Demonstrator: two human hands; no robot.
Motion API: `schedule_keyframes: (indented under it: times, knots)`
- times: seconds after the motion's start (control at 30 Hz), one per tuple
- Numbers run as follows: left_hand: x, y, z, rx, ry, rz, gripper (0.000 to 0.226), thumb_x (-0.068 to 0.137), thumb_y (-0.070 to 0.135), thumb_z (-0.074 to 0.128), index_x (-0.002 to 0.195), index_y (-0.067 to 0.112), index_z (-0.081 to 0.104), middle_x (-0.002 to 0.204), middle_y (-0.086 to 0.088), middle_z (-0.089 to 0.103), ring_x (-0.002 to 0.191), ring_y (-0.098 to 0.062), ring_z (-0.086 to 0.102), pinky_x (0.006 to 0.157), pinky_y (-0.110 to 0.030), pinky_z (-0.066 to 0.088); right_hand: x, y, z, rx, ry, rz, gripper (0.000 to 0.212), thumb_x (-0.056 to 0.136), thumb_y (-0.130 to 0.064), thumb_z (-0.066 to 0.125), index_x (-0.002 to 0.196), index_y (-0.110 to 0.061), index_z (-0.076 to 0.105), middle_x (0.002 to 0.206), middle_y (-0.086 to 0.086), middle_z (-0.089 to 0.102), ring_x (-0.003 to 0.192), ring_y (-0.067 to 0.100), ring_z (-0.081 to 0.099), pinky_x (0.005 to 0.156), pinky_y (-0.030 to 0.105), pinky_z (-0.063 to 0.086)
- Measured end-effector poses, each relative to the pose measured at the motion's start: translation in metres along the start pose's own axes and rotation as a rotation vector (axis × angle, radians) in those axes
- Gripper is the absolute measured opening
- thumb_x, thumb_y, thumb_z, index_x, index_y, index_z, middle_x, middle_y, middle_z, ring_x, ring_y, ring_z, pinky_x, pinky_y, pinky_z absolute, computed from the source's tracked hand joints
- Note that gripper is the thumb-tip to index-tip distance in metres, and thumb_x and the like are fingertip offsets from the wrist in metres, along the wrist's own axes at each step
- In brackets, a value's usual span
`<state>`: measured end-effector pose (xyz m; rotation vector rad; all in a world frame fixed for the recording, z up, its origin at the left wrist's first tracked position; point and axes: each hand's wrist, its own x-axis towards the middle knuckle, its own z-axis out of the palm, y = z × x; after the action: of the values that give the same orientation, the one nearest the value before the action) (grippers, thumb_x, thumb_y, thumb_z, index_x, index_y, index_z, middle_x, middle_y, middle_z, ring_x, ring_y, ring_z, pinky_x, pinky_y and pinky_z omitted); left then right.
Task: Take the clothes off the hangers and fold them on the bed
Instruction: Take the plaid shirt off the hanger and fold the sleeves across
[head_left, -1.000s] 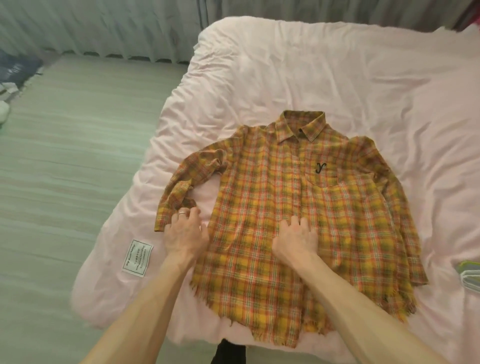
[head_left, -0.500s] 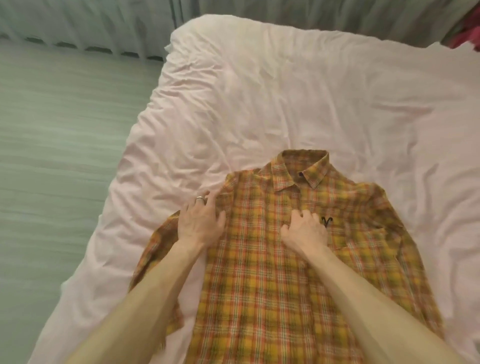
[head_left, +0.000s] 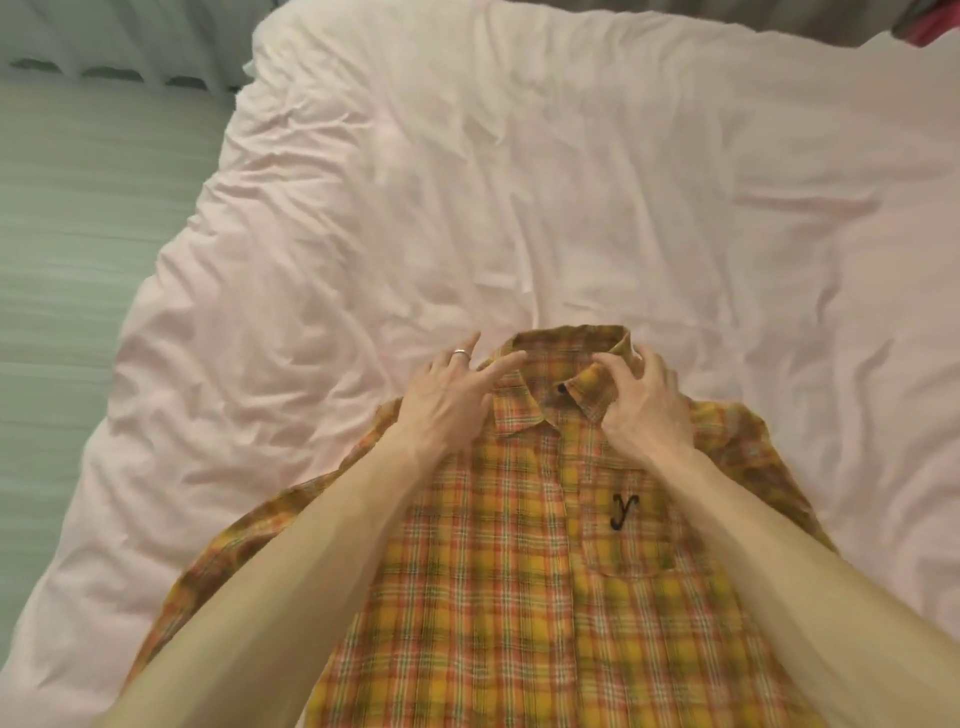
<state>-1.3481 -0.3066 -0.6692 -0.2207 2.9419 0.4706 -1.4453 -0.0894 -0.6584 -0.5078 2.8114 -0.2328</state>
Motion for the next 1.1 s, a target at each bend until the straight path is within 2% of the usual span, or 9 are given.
schedule_keyframes:
  times: [0.13,0.23,0.37,0.6,0.7,0.8,0.93,1.0,1.1]
  knots:
    - [0.048,0.005,-0.001,0.032,-0.145,0.016,0.043,0.103,0.035,0.049,0.143,0.05,0.043,0.165,-0.008,0.017,0.137,-0.03,0.042,0.109,-0.042,0.038,0.046,0.023,-0.008,0.05,-0.184,-0.031,0.061,0.09,-0.005,0.046,0.144,-0.035,0.044,0.163,0.01,0.009,0.146,0.037,0.021,0.121,0.048,0.024]
    - [0.069,0.003,-0.003,-0.054,-0.195,-0.025,0.026,0.103,0.03,0.051,0.125,0.035,0.063,0.139,-0.001,0.051,0.11,-0.023,0.059,0.09,-0.039,0.053,0.071,0.039,-0.003,0.05,-0.245,-0.112,0.03,0.099,-0.024,0.047,0.127,-0.025,0.057,0.147,0.009,0.038,0.134,0.033,0.04,0.113,0.047,0.034]
    - [0.094,0.001,-0.005,-0.101,-0.121,-0.151,0.017,0.1,0.022,0.051,0.109,0.02,0.065,0.109,-0.002,0.065,0.094,-0.022,0.061,0.077,-0.037,0.053,0.096,0.049,-0.006,0.18,-0.227,-0.121,0.017,0.1,-0.025,0.05,0.11,-0.016,0.06,0.108,0.002,0.054,0.107,0.024,0.053,0.09,0.033,0.04]
    - [0.123,0.009,-0.001,0.035,-0.113,-0.187,0.022,0.098,0.023,0.052,0.117,0.018,0.061,0.114,-0.006,0.063,0.1,-0.03,0.062,0.078,-0.042,0.054,0.12,0.05,-0.005,0.255,-0.2,-0.088,0.012,0.085,-0.031,0.058,0.094,-0.024,0.063,0.109,-0.002,0.051,0.098,0.019,0.053,0.088,0.033,0.046]
    - [0.127,0.013,0.005,0.04,-0.082,-0.204,0.024,0.098,0.021,0.051,0.119,0.016,0.06,0.112,-0.008,0.063,0.097,-0.031,0.063,0.074,-0.04,0.052,0.119,0.05,0.002,0.219,-0.21,-0.115,0.016,0.084,-0.036,0.06,0.097,-0.027,0.058,0.111,-0.001,0.052,0.099,0.02,0.054,0.088,0.035,0.048]
    - [0.126,0.012,0.009,-0.012,-0.153,-0.209,0.034,0.096,0.02,0.051,0.13,0.024,0.052,0.121,-0.007,0.059,0.104,-0.03,0.06,0.084,-0.042,0.053,0.116,0.051,0.01,0.249,-0.173,-0.109,0.023,0.087,-0.035,0.059,0.108,-0.025,0.059,0.118,0.001,0.052,0.104,0.022,0.055,0.088,0.033,0.046]
    - [0.103,0.019,0.01,-0.134,0.038,-0.147,0.072,0.081,0.014,0.055,0.149,0.029,0.034,0.148,-0.013,0.042,0.129,-0.036,0.045,0.106,-0.048,0.04,0.092,0.044,0.015,0.289,0.116,-0.147,0.046,0.088,-0.025,0.056,0.133,-0.016,0.051,0.142,0.012,0.045,0.129,0.032,0.045,0.107,0.042,0.042]
    - [0.075,0.034,0.021,-0.094,0.194,-0.106,0.071,0.085,0.02,0.055,0.152,0.024,0.032,0.158,-0.013,0.032,0.141,-0.034,0.035,0.114,-0.053,0.032,0.064,0.035,0.022,0.267,0.24,-0.175,0.057,0.093,-0.034,0.054,0.145,-0.015,0.042,0.155,0.015,0.034,0.142,0.033,0.033,0.115,0.045,0.031]
    - [0.024,0.058,0.058,-0.042,0.241,-0.049,0.068,0.097,0.035,0.049,0.159,0.025,0.022,0.168,-0.005,0.008,0.154,-0.025,0.007,0.123,-0.055,0.011,0.021,0.029,0.05,0.054,0.105,-0.259,0.069,0.102,-0.053,0.032,0.161,-0.026,0.006,0.168,0.006,-0.008,0.155,0.025,-0.004,0.124,0.05,0.006]
